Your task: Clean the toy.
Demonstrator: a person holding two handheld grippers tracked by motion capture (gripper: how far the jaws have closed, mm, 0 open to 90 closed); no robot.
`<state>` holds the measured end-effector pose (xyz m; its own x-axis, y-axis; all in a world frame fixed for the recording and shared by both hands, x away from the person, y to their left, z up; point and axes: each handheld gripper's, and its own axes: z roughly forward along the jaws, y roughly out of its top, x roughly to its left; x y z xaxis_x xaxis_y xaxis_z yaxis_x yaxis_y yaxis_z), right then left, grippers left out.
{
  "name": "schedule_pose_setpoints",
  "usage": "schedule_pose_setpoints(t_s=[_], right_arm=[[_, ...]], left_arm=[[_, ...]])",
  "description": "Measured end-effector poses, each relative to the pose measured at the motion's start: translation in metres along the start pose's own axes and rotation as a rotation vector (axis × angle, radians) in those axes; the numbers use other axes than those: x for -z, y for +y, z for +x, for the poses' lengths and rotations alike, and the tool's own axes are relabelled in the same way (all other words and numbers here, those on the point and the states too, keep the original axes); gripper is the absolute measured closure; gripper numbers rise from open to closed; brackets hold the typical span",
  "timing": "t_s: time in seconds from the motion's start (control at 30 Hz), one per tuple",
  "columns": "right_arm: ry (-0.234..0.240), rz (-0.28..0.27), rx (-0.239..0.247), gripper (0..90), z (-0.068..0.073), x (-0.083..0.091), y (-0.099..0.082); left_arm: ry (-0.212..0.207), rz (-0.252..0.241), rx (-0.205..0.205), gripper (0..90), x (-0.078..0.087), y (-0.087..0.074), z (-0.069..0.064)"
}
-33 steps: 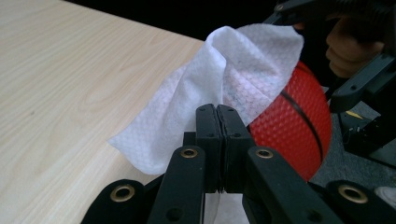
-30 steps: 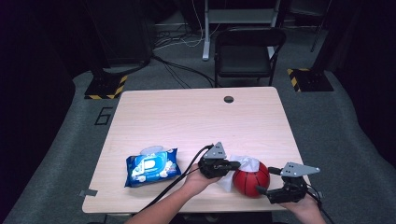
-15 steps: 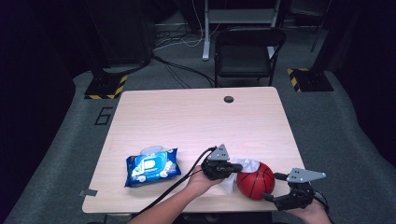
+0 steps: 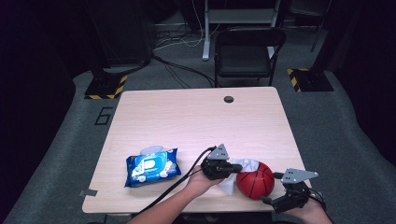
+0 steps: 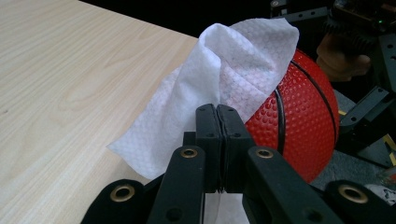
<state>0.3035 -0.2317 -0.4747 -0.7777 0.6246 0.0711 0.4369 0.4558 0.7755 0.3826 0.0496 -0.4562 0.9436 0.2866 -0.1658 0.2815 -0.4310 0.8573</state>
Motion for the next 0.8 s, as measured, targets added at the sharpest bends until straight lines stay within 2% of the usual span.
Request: schedule_pose_setpoints(t_s=[0.1,0.2,0.23,0.33,0.43,0.47,0.57,0.6,0.63,0.67,0.73,0.8], right_arm=[[-0.007,0.036,0.038,0.0,0.002,0.002,-0.001],[-0.001,0.051,0.044,0.0,0.001,0.002,-0.003],[-0.014,0.064,0.051,0.0,0.001,0.0,-0.004],[-0.015,0.077,0.058,0.0,0.001,-0.002,-0.004],[-0.026,0.047,0.073,0.0,0.004,-0.004,-0.001],[-0.023,0.036,0.069,0.0,0.003,-0.005,0.001],[-0.021,-0.004,0.09,0.0,0.006,-0.014,0.013],[-0.019,-0.01,0.098,0.0,0.007,-0.017,0.017],[-0.022,-0.018,0.114,0.0,0.009,-0.021,0.023],[-0.023,-0.02,0.118,0.0,0.01,-0.024,0.029],[-0.014,-0.04,0.127,0.0,0.011,-0.031,0.038],[-0.009,-0.055,0.138,0.0,0.012,-0.037,0.047]], left_arm=[[0.002,0.014,-0.011,88.3,-0.001,0.001,-0.001],[0.0,0.013,-0.004,88.2,-0.002,0.001,-0.001],[-0.006,0.01,0.003,88.1,-0.002,0.001,0.0],[0.0,0.013,-0.006,88.1,-0.002,0.002,-0.002],[0.03,0.024,-0.013,88.2,0.001,0.001,-0.001],[0.03,0.013,-0.009,88.4,0.005,0.001,0.001],[0.004,-0.024,0.011,88.6,0.016,0.003,0.003],[0.014,-0.029,0.004,88.6,0.019,0.003,0.002],[0.055,-0.013,-0.033,88.6,0.022,0.004,0.0],[0.072,-0.012,-0.039,88.6,0.025,0.003,0.002],[0.06,-0.018,-0.014,88.6,0.032,0.002,0.007],[0.064,-0.023,-0.013,88.5,0.037,0.002,0.008]])
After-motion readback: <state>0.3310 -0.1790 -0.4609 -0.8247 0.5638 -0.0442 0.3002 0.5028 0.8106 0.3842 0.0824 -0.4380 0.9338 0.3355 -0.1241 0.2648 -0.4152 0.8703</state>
